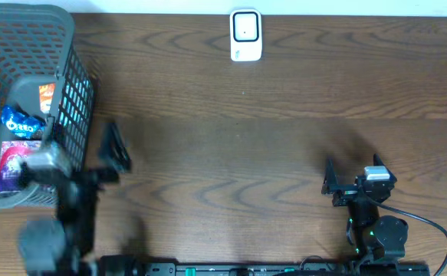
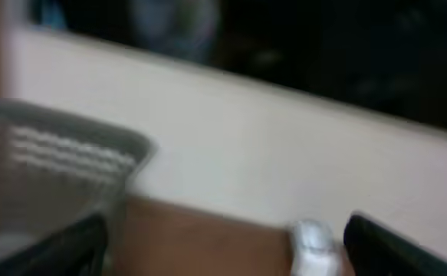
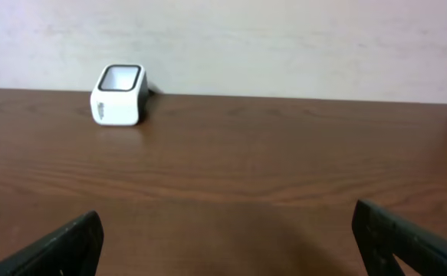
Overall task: Scan the item barcode
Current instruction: 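Reach the left gripper into the basket and grasp the purple-pink floral pack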
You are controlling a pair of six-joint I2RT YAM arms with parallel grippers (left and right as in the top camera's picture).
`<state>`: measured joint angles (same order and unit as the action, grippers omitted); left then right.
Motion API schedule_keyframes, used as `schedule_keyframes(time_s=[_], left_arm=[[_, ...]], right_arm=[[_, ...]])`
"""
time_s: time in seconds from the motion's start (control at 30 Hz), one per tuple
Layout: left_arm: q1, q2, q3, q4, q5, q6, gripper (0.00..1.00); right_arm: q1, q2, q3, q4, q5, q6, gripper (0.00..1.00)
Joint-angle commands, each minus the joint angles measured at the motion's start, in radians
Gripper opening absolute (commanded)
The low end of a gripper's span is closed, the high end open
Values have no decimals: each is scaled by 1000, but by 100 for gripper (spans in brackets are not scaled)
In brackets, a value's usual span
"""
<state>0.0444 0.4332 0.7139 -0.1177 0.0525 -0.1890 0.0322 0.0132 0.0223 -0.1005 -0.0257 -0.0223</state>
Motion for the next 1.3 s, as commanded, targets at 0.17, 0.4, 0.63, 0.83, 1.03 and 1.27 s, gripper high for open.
schedule_keyframes(time_s=[0.17, 0.4, 0.63, 0.83, 1.03, 1.27], left_arm=[[93, 772, 901, -577, -275, 111, 98], [317, 1060, 1254, -852, -154, 102, 98], [435, 1162, 1229, -954, -190, -125, 98], [566, 1286, 1229, -1091, -213, -448, 98], [576, 1439, 1218, -1177, -225, -378, 84], [565, 1600, 1171, -1210, -230, -507, 84]], right_arm=[[-6, -2, -5, 0, 9, 6, 99], [-6, -2, -5, 0, 9, 6, 99], [-6, -2, -5, 0, 9, 6, 99], [-6, -2, -5, 0, 9, 6, 99], [-6, -2, -5, 0, 9, 6, 99], [-6, -2, -5, 0, 9, 6, 99]])
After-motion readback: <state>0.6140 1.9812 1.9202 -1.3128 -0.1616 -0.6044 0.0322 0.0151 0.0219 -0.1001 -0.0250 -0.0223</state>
